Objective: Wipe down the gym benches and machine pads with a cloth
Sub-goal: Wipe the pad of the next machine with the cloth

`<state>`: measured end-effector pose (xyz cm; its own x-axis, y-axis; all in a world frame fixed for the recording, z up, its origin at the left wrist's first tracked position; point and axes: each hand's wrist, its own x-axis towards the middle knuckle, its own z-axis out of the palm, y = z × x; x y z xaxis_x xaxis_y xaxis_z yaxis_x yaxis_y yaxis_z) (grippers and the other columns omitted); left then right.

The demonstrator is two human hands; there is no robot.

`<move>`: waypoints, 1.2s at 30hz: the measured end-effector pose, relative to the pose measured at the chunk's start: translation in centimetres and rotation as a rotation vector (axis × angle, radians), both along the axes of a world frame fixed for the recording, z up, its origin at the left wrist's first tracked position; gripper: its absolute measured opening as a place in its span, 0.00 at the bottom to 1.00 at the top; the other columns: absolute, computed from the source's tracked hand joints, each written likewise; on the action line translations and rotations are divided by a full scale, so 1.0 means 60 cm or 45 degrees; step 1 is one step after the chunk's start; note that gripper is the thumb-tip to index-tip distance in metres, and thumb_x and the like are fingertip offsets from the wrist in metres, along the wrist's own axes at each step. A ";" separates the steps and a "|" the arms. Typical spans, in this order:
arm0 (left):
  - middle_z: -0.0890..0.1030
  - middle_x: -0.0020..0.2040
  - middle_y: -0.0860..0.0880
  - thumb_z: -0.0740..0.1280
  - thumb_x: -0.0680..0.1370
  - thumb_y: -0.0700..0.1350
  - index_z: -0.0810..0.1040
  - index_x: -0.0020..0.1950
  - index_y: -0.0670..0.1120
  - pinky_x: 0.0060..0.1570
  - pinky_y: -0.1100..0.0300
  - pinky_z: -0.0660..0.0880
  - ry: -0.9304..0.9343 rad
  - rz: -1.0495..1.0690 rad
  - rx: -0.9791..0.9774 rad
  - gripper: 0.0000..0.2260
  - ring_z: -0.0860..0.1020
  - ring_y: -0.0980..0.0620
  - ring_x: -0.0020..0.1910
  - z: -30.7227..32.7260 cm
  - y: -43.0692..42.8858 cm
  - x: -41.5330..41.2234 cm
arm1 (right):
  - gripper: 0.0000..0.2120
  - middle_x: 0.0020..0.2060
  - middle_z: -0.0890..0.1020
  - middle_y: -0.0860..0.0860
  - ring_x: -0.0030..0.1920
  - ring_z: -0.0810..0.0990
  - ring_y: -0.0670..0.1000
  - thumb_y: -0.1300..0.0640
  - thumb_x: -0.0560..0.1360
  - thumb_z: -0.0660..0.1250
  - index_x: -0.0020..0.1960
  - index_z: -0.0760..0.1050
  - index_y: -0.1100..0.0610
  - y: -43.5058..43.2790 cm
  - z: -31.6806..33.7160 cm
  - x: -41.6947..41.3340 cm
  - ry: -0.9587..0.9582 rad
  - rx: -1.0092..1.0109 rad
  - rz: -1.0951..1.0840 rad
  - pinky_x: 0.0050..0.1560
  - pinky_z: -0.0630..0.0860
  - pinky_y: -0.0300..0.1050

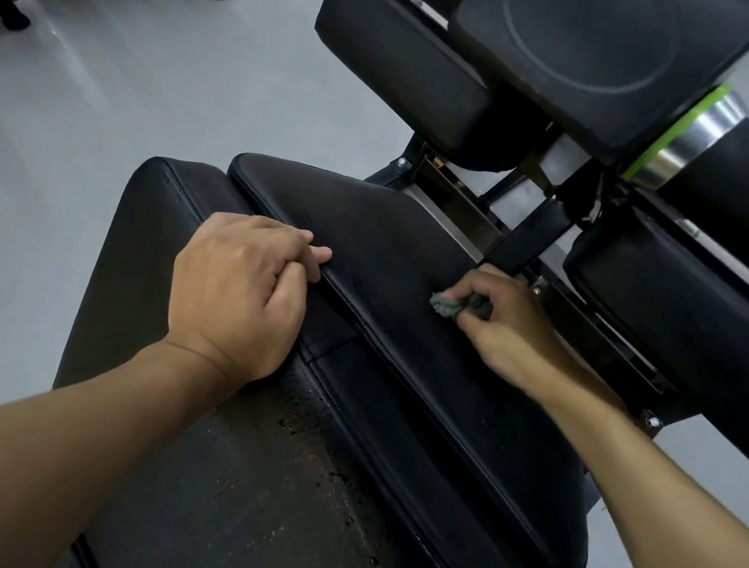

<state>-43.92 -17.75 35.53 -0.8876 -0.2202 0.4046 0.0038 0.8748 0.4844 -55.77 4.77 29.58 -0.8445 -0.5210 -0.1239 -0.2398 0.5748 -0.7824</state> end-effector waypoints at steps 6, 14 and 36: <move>0.86 0.47 0.54 0.54 0.72 0.42 0.81 0.36 0.46 0.57 0.52 0.74 0.010 -0.006 0.016 0.16 0.82 0.55 0.53 -0.003 -0.004 0.000 | 0.16 0.46 0.80 0.53 0.48 0.80 0.53 0.71 0.72 0.69 0.43 0.78 0.49 0.044 0.030 0.039 -0.026 -0.072 0.154 0.51 0.77 0.51; 0.86 0.47 0.54 0.54 0.72 0.42 0.82 0.37 0.46 0.56 0.55 0.73 0.038 0.010 0.022 0.16 0.78 0.58 0.53 -0.007 -0.002 0.000 | 0.14 0.45 0.80 0.53 0.49 0.82 0.51 0.73 0.72 0.67 0.42 0.79 0.54 0.045 0.053 0.058 -0.205 -0.231 0.210 0.52 0.78 0.41; 0.86 0.47 0.53 0.53 0.74 0.45 0.83 0.38 0.46 0.58 0.52 0.74 -0.050 0.080 -0.011 0.19 0.81 0.54 0.51 0.004 0.002 0.001 | 0.16 0.45 0.80 0.50 0.48 0.82 0.49 0.73 0.72 0.70 0.41 0.81 0.51 0.017 0.089 0.086 -0.035 -0.259 0.332 0.50 0.78 0.45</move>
<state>-43.83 -17.62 35.75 -0.8873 -0.2727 0.3719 -0.0703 0.8770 0.4754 -50.63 5.77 34.93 -0.6773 -0.7356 -0.0160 -0.3353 0.3280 -0.8832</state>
